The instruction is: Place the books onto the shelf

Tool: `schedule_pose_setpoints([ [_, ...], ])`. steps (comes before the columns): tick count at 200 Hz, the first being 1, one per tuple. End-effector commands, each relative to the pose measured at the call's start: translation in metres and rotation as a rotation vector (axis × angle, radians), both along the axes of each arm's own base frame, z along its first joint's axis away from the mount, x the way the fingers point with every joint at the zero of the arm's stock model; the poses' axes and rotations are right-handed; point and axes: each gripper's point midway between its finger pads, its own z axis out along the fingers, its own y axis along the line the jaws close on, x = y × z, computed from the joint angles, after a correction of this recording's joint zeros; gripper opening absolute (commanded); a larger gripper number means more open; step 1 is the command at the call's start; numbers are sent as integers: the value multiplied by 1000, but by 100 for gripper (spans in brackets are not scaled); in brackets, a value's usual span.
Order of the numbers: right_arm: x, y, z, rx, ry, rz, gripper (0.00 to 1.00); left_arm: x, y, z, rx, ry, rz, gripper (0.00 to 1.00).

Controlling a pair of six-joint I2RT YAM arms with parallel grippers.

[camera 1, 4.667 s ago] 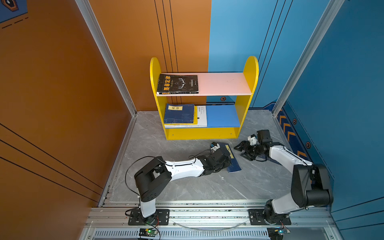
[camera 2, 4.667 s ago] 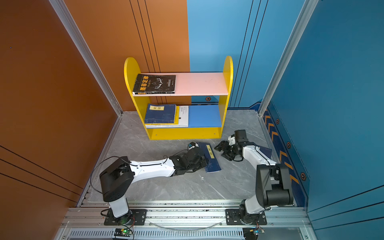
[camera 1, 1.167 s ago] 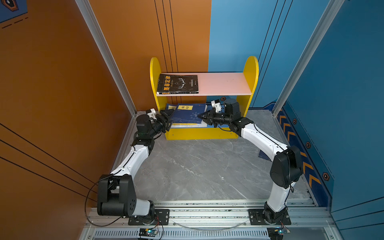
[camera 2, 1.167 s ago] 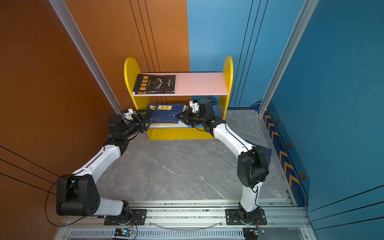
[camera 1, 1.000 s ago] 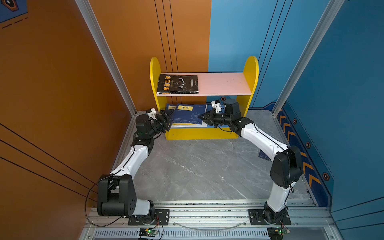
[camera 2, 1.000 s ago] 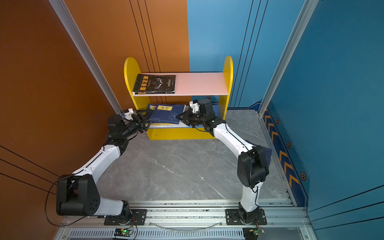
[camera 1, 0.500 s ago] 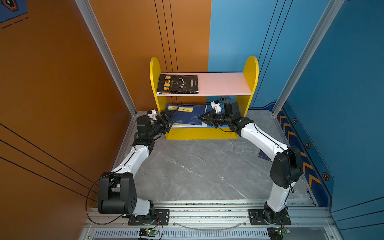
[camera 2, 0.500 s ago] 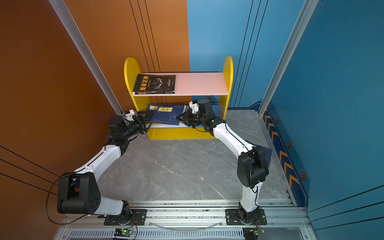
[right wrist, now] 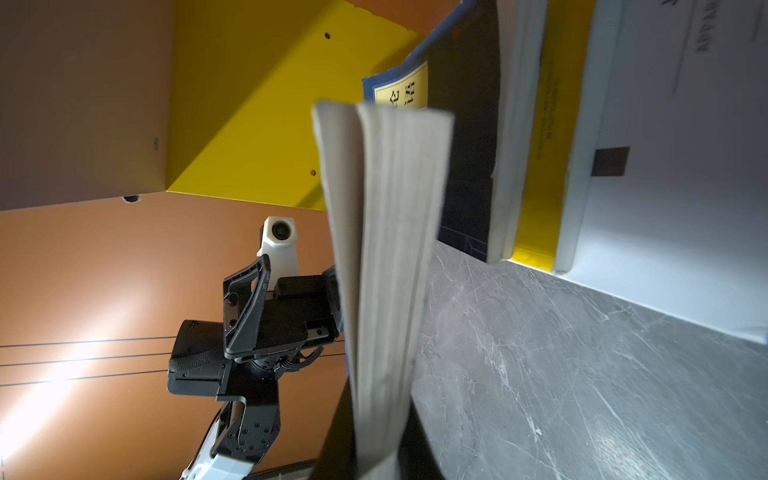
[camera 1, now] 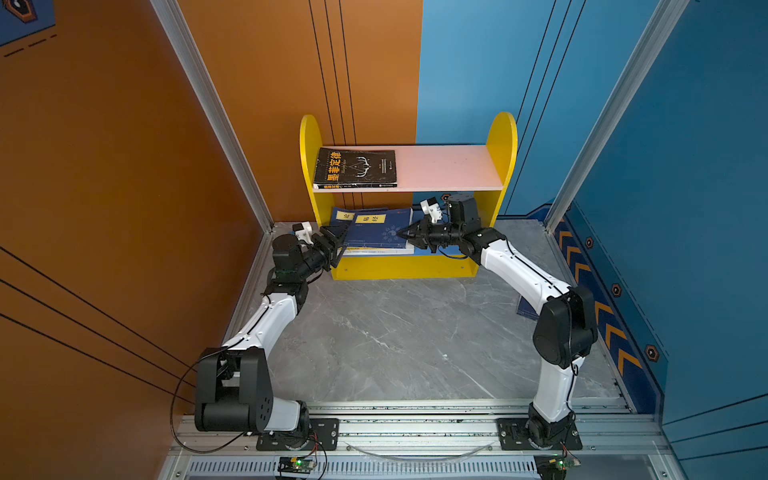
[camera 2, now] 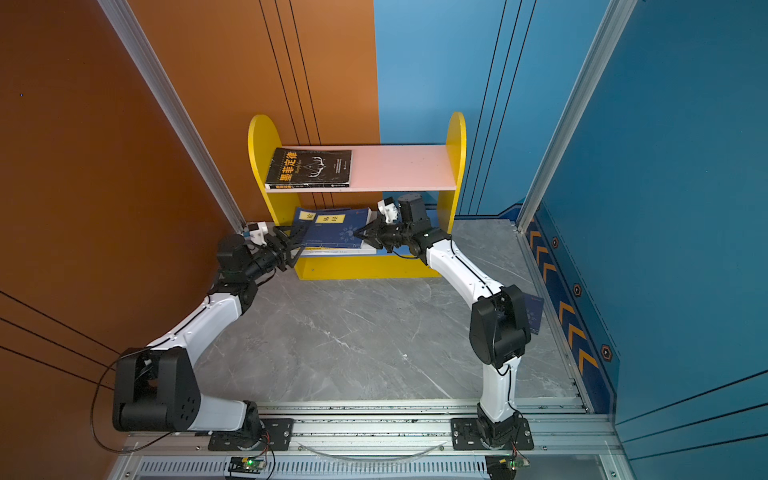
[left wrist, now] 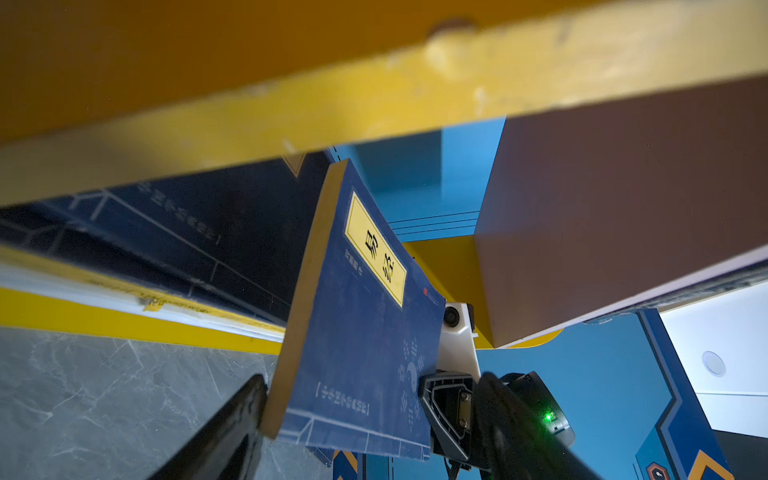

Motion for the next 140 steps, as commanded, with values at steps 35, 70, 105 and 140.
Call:
schedule_pose_setpoints([
  [35, -2, 13, 11, 40, -70, 37, 10, -3, -9, 32, -65, -115, -53, 78],
  [70, 8, 0, 34, 138, -103, -18, 10, -7, -8, 29, -75, -104, -56, 80],
  [105, 5, 2, 40, 138, -106, 14, 10, -9, -14, 33, -78, -110, -99, 75],
  [140, 5, 9, 42, 155, -107, 29, 10, -10, -14, 35, -76, -115, -97, 60],
])
